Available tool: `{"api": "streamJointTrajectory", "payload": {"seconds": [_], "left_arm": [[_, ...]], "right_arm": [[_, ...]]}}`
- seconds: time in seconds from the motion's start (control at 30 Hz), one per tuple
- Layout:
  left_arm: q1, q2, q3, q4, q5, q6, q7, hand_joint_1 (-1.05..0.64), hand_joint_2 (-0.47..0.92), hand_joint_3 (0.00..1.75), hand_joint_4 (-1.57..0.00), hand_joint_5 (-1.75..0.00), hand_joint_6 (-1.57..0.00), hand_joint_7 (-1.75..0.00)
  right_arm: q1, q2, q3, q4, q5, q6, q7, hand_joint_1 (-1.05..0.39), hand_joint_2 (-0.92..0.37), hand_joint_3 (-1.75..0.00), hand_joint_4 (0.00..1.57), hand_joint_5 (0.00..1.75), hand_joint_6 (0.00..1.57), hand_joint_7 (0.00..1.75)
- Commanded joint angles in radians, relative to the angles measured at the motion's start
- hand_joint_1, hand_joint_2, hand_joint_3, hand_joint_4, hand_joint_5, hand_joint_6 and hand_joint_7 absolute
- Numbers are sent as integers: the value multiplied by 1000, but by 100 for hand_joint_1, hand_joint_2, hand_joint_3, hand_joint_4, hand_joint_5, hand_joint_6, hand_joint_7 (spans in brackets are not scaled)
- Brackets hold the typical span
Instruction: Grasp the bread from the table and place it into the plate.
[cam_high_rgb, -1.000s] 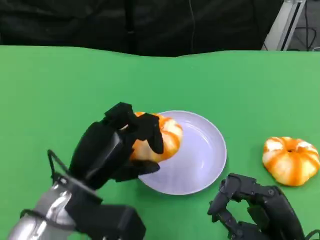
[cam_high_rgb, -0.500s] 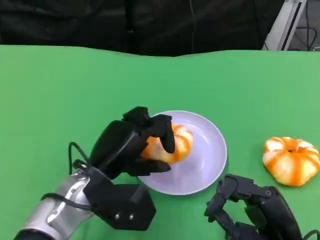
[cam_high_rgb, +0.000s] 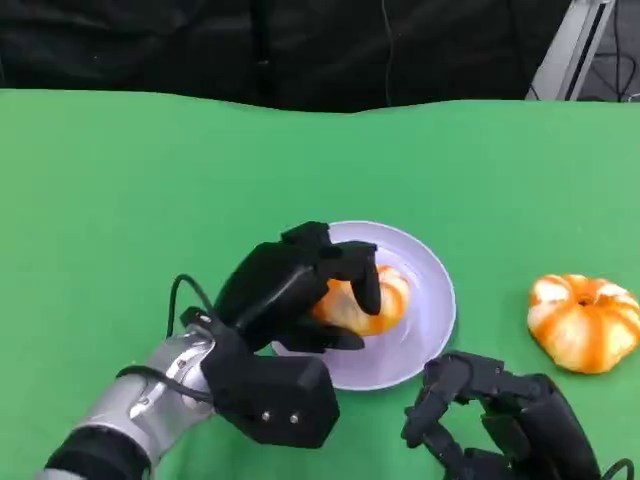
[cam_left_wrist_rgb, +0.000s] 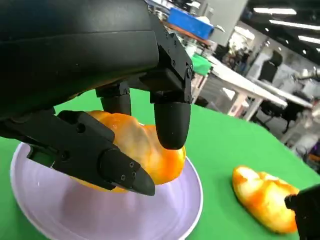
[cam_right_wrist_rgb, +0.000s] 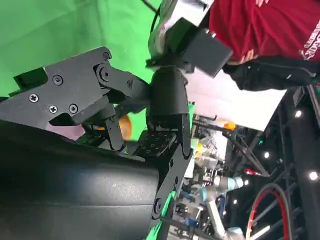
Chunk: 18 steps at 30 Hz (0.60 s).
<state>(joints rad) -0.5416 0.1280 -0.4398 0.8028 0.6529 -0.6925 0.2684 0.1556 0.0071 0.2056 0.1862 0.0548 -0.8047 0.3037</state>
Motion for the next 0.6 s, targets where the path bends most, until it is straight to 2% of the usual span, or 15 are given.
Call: {"api": "streamJointTrajectory", "payload": {"seconds": [0.03, 0.13, 0.27, 0.33, 0.37, 0.4, 0.43, 0.5, 0.6], "left_arm": [[-41, 11, -19, 23, 23, -5, 16, -10, 81, 0, -49, -173, -58, -145], [-59, 6, -36, 40, 36, 5, 16, -10, 80, 0, -50, -171, -60, -142], [-76, 14, -57, 64, 50, -3, 23, -12, 80, 0, -52, -161, -66, -125], [-81, 28, -70, 78, 65, -7, 15, -16, 81, 0, -56, -139, -74, -92], [-80, 34, -74, 80, 65, -4, 1, -19, 83, 0, -63, -110, -82, -62], [-76, 36, -74, 83, 54, -5, -19, -22, 84, 0, -74, -67, -89, -28], [-74, 37, -73, 87, 44, -7, -33, -25, 84, 0, -80, -39, -89, -14], [-71, 38, -73, 96, 37, -15, -41, -31, 84, 0, -83, -10, -80, -3], [-69, 39, -73, 109, 31, -19, -53, -42, 87, 1, -76, -1, -69, 0]], "right_arm": [[11, -10, 6, -31, 8, -2, -1, -18, -79, -59, 78, 153, 84, 123], [10, -13, 7, -34, 11, -5, 1, -19, -83, -50, 79, 150, 85, 120], [13, -11, 10, -42, 9, -6, -2, -18, -86, -45, 81, 148, 87, 118], [15, -8, 13, -49, 9, -6, -4, -17, -88, -43, 82, 147, 88, 116], [16, -7, 14, -53, 8, -4, -6, -17, -88, -42, 83, 147, 88, 116], [18, -7, 15, -58, 5, -1, -7, -17, -89, -41, 83, 147, 88, 115], [20, -9, 15, -64, 1, 4, -9, -17, -91, -39, 82, 148, 88, 115], [23, -10, 17, -70, -3, 8, -11, -16, -92, -37, 81, 149, 88, 116], [25, -9, 24, -73, 13, 15, -7, -16, -92, -37, 81, 150, 88, 116]]}}
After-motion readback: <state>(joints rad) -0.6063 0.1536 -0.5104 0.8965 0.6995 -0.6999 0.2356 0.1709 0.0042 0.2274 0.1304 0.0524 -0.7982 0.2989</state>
